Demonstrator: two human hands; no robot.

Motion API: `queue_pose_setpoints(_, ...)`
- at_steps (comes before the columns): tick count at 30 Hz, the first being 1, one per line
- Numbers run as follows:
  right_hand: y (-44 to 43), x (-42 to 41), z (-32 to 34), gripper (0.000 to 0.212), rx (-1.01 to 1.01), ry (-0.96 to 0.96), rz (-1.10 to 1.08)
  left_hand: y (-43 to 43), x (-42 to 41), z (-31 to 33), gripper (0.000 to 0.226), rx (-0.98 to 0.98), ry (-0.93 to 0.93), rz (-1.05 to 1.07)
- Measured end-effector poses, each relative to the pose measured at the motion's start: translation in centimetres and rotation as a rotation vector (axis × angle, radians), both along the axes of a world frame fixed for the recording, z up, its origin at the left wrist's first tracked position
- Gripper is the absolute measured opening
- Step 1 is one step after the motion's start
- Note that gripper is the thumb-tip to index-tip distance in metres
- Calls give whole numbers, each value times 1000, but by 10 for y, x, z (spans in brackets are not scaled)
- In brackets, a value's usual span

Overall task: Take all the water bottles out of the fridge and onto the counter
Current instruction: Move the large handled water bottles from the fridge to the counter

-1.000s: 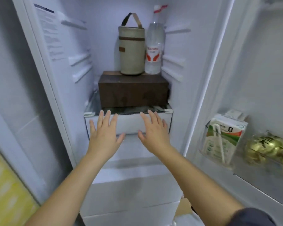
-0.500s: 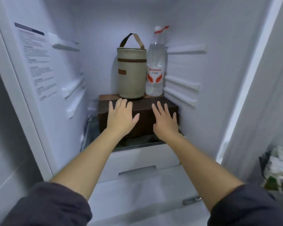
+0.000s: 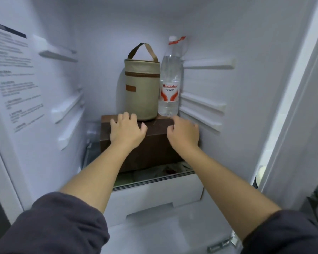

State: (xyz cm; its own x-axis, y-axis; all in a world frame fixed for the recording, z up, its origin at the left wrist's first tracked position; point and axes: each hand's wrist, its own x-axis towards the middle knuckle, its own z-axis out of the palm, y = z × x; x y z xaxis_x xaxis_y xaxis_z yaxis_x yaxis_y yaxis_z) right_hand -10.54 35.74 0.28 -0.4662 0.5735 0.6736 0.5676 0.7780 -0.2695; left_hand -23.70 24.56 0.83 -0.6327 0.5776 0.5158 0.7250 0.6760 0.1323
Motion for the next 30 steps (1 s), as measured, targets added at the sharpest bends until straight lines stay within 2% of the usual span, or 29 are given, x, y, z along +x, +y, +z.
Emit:
queue_pose_setpoints(2, 12, -15, 19, 39, -178, 137, 79, 0, 0, -1, 51, -8, -13, 8)
queue_pose_setpoints(5, 38, -44, 41, 60, -515, 282, 189, 1, 1, -1, 53, -23, -23, 14)
queue_pose_setpoints(7, 56, -63, 53, 71, -594, 373, 186, 2, -2, -3, 52, -13, -12, 19)
queue_pose_setpoints(12, 93, -105, 90, 81, -560, 499, 120, 7, -8, -5, 53, -3, 6, 25)
queue_pose_setpoints(20, 124, -132, 107, 93, -584, 452, 89, 10, -13, -8, 54, -1, 21, 43)
queue_pose_setpoints(30, 100, -100, 107, 83, -489, 335, 16, 5, -8, -3, 52, -27, -33, 33)
